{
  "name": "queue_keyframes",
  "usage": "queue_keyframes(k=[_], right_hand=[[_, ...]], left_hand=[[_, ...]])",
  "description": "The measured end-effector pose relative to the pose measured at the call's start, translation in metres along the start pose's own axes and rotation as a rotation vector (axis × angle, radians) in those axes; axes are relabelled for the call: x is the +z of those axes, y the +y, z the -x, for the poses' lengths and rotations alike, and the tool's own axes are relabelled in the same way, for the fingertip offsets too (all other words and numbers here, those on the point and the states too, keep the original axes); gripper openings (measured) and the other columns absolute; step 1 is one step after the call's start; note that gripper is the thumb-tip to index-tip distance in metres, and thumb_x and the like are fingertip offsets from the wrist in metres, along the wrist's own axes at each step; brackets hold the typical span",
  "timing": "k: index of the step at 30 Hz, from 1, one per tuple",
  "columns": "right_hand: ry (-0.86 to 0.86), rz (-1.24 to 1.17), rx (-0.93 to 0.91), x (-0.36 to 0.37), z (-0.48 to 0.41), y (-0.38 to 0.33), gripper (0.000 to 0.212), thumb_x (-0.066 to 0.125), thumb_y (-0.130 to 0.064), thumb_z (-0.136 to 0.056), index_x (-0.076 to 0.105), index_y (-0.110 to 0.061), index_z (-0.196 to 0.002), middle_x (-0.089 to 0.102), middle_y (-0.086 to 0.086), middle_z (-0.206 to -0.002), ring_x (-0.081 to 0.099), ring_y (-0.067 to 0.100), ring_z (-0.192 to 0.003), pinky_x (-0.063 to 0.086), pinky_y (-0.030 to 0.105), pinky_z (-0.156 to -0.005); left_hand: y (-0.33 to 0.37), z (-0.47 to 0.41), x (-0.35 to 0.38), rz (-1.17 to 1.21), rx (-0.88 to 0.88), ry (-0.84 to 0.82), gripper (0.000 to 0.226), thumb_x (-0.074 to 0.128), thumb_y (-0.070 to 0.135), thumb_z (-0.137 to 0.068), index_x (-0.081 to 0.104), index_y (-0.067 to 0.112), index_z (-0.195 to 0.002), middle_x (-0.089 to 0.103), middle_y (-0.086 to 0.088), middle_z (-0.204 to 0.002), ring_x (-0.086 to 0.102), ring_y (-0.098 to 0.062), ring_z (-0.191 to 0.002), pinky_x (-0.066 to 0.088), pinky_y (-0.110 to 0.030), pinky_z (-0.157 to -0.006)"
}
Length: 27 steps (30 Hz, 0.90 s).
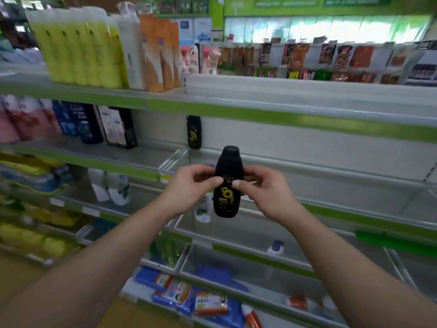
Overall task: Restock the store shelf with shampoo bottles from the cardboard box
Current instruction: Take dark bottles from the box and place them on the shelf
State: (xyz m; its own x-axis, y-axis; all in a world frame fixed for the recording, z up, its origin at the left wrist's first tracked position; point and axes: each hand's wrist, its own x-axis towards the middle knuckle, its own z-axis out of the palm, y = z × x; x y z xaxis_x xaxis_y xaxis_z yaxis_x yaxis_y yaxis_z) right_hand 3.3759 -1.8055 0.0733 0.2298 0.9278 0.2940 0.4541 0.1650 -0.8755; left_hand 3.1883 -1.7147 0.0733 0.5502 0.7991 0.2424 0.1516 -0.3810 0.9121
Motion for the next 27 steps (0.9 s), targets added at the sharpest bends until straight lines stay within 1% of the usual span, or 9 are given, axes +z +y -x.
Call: queue_keyframes(k=[2, 4, 6, 11, 15, 17, 21, 23, 27], right_hand=[[0.032, 0.015, 0.003, 0.012, -0.016, -0.006, 0.023, 0.073, -0.016, -0.087, 0.074, -0.023, -0.109, 0.077, -0.001, -0.098, 0.073, 0.014, -0.091, 0.058, 0.043, -0.088], [0.055, 0.025, 0.019, 0.025, -0.034, -0.009, 0.021, 0.074, -0.014, -0.086, 0.074, -0.025, -0.104, 0.077, -0.001, -0.097, 0.072, 0.015, -0.093, 0.057, 0.047, -0.089], [0.074, 0.040, 0.028, 0.040, -0.053, -0.010, 0.021, 0.075, -0.016, -0.085, 0.073, -0.032, -0.099, 0.077, -0.003, -0.097, 0.072, 0.013, -0.094, 0.057, 0.047, -0.090], [0.117, 0.057, 0.075, 0.069, -0.098, -0.006, 0.028, 0.075, -0.017, -0.085, 0.072, -0.015, -0.113, 0.076, -0.001, -0.103, 0.072, 0.012, -0.097, 0.056, 0.044, -0.093], [0.159, 0.041, 0.142, 0.086, -0.129, 0.000, 0.029, 0.076, -0.018, -0.085, 0.068, -0.012, -0.112, 0.075, 0.002, -0.103, 0.072, 0.014, -0.094, 0.058, 0.039, -0.091], [0.174, 0.050, 0.161, 0.091, -0.143, 0.004, 0.026, 0.076, -0.017, -0.086, 0.068, -0.012, -0.109, 0.075, 0.003, -0.101, 0.072, 0.012, -0.090, 0.059, 0.033, -0.085], [0.183, 0.050, 0.207, 0.098, -0.170, 0.009, 0.024, 0.076, -0.017, -0.085, 0.067, -0.014, -0.107, 0.076, 0.003, -0.095, 0.071, 0.009, -0.075, 0.049, 0.016, -0.052], [0.198, 0.088, 0.221, 0.103, -0.183, 0.015, 0.024, 0.078, -0.023, -0.084, 0.068, -0.019, -0.106, 0.077, 0.002, -0.094, 0.073, 0.012, -0.076, 0.051, 0.021, -0.057], [0.232, 0.119, 0.264, 0.113, -0.209, 0.028, 0.026, 0.078, -0.025, -0.083, 0.070, -0.022, -0.108, 0.077, -0.001, -0.095, 0.074, 0.015, -0.080, 0.061, 0.034, -0.079]], left_hand=[[-0.009, -0.009, -0.013, -0.003, -0.003, -0.012, 0.026, 0.073, 0.015, -0.087, 0.070, 0.016, -0.113, 0.075, 0.003, -0.103, 0.071, -0.010, -0.097, 0.055, -0.029, -0.085], [-0.019, -0.020, -0.026, -0.015, 0.006, -0.008, 0.026, 0.073, 0.010, -0.087, 0.070, 0.017, -0.112, 0.075, 0.002, -0.102, 0.070, -0.013, -0.097, 0.054, -0.031, -0.087], [-0.027, -0.034, -0.042, -0.013, 0.007, 0.014, 0.026, 0.074, 0.010, -0.086, 0.071, 0.022, -0.108, 0.076, 0.001, -0.100, 0.070, -0.017, -0.097, 0.055, -0.038, -0.092], [-0.047, -0.072, -0.073, -0.009, 0.021, 0.014, 0.025, 0.074, 0.009, -0.085, 0.070, 0.030, -0.099, 0.075, 0.001, -0.095, 0.070, -0.019, -0.093, 0.056, -0.045, -0.088], [-0.065, -0.105, -0.089, 0.016, 0.041, 0.014, 0.030, 0.074, 0.005, -0.084, 0.068, 0.033, -0.095, 0.075, 0.000, -0.096, 0.068, -0.023, -0.097, 0.054, -0.032, -0.089], [-0.075, -0.120, -0.095, 0.024, 0.042, 0.005, 0.031, 0.073, 0.005, -0.085, 0.068, 0.033, -0.095, 0.075, -0.003, -0.097, 0.069, -0.024, -0.096, 0.054, -0.031, -0.088], [-0.092, -0.149, -0.100, 0.044, 0.019, 0.003, 0.031, 0.073, 0.002, -0.084, 0.067, 0.029, -0.096, 0.075, -0.007, -0.097, 0.069, -0.025, -0.095, 0.054, -0.028, -0.086], [-0.100, -0.164, -0.103, 0.037, 0.001, 0.002, 0.027, 0.073, 0.003, -0.084, 0.067, 0.025, -0.098, 0.075, -0.007, -0.096, 0.069, -0.023, -0.093, 0.054, -0.024, -0.082], [-0.118, -0.191, -0.109, 0.050, -0.027, 0.001, 0.026, 0.073, 0.003, -0.085, 0.067, 0.023, -0.101, 0.073, 0.003, -0.095, 0.069, -0.010, -0.091, 0.052, -0.025, -0.086]])
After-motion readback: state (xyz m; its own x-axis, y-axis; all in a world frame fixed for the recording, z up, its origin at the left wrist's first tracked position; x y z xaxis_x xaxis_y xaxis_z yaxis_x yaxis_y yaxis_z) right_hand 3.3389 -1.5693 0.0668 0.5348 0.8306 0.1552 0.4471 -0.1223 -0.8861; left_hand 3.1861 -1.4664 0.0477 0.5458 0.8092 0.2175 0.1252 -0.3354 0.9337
